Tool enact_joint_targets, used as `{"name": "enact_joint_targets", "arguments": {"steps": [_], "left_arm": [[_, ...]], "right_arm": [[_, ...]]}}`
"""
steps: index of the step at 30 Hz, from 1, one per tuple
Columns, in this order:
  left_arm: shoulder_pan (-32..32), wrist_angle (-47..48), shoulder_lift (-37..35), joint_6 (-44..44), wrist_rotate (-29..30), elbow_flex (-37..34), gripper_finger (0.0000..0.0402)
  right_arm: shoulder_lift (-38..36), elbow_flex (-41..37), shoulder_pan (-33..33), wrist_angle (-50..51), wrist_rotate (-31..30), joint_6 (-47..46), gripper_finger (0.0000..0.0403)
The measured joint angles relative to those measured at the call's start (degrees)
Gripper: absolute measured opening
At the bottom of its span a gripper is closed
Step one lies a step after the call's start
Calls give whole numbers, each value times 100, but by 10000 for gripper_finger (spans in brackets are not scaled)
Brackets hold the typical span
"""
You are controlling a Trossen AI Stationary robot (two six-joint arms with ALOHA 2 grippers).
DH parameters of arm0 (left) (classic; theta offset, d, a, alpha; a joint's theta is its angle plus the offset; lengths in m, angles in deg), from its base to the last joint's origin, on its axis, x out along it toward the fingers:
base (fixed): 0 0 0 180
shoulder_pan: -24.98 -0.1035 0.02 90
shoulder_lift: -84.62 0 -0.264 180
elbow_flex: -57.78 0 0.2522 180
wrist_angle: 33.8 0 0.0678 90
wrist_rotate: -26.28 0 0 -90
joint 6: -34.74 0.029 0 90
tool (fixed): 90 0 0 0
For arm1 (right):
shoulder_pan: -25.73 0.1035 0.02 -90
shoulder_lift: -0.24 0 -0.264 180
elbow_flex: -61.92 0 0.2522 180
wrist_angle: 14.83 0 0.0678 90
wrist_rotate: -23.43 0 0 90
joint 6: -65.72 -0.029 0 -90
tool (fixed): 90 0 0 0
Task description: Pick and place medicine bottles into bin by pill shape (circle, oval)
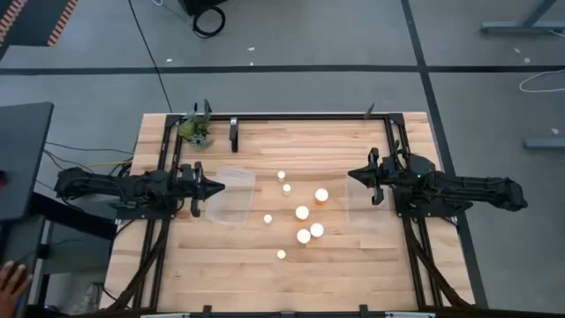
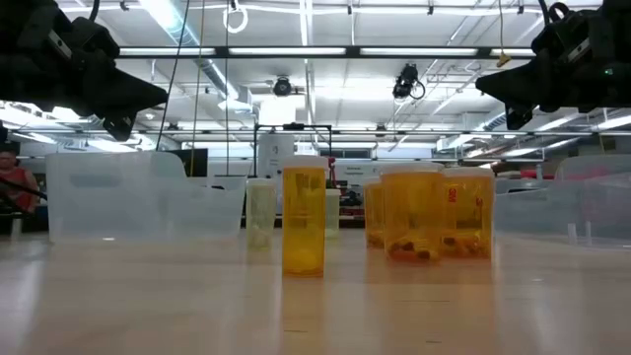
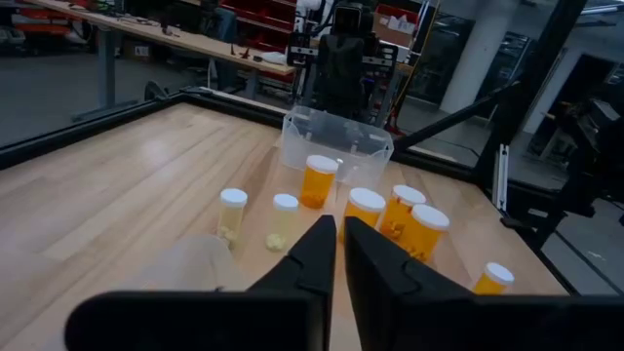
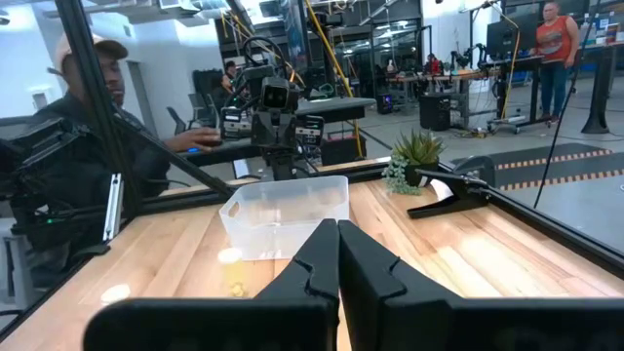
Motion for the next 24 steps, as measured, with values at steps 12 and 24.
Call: {"name": "enact_joint_targets", "arguments": {"steps": [12, 24], "left_arm": [[0, -1, -1, 0, -1, 0, 26], [-1, 0, 0, 0, -1, 2, 33]], "right_arm": [[1, 1, 0, 0, 0, 1, 10], [1, 1, -1, 0, 0, 1, 10]]}}
